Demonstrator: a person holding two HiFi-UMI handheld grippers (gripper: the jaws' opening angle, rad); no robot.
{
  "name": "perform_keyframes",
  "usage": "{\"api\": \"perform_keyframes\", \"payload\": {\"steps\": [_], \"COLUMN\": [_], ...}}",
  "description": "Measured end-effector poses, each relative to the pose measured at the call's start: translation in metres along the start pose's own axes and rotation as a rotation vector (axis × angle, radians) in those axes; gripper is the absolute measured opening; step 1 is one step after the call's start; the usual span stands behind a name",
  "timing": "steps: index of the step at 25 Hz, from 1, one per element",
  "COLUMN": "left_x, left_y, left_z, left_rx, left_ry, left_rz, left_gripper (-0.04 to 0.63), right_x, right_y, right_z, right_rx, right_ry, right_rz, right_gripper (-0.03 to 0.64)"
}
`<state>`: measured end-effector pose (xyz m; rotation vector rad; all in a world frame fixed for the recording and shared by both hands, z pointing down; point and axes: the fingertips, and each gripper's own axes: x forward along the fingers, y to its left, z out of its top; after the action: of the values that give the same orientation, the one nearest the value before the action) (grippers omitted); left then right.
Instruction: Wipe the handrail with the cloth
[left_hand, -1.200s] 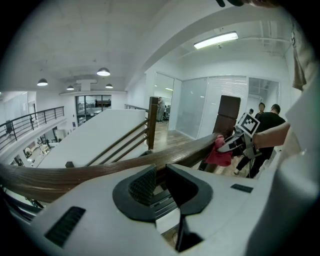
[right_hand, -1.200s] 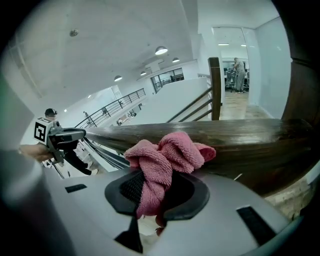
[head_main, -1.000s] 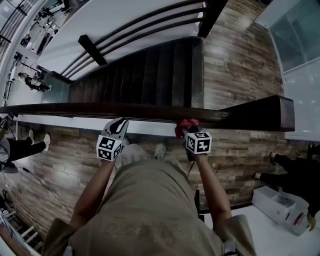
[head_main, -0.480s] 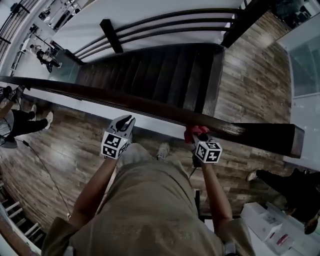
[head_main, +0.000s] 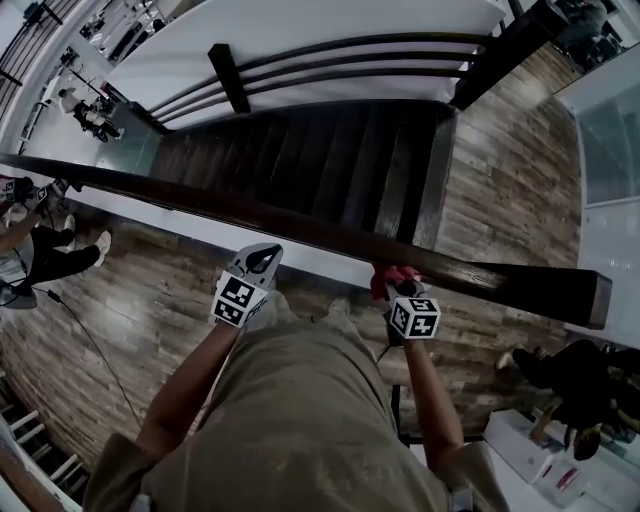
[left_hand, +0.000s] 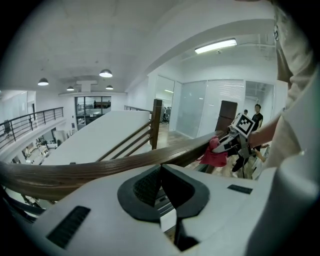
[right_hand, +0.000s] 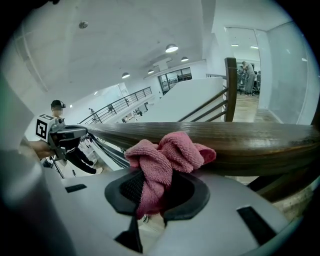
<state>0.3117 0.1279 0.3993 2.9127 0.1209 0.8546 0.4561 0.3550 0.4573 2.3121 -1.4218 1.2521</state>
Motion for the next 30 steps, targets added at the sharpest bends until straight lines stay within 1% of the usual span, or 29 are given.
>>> {"api": "perform_keyframes", "payload": {"steps": [6, 11, 17, 21, 25, 27, 30], "left_x": [-0.011, -0.024, -0.045, -0.067, -0.088, -0.096, -0.104], "left_y": [0.031, 0.059, 0.097, 0.127, 0.153, 0.164, 0.178], "left_z": [-0.008, -0.025, -0.040, -0.052, -0.070, -0.079, -0.088], "left_rx": [0.015, 0.013, 0.034, 0.047, 0.054, 0.046, 0.015], "left_ry": [-0.008, -0.023, -0.028, -0.022, 0.002, 0.011, 0.004], "left_rz": [-0.045, -0.091, -0.136, -0.136, -0.118, -0.099, -0.056], "left_gripper": [0.018, 0.017, 0.017, 0.017, 0.017, 0.017, 0.017], "right_x": [0.016, 0.040, 0.074, 0.096, 0.115, 0.122, 0.131], "right_y": [0.041, 0.082, 0.131, 0.167, 0.197, 0.208, 0.226], "right_z": [0.012, 0.016, 0.024, 0.028, 0.035, 0.036, 0.038], "right_rx": [-0.007, -0.013, -0.020, -0.026, -0.033, -0.023, -0.024], "right_ry": [0.032, 0.047, 0.046, 0.037, 0.008, 0.006, 0.021], "right_rz": [0.001, -0.001, 0.006, 0.029, 0.049, 0.062, 0.109], "right_gripper": [0.095, 0.095, 0.095, 0.095, 0.095, 0.095, 0.095]}}
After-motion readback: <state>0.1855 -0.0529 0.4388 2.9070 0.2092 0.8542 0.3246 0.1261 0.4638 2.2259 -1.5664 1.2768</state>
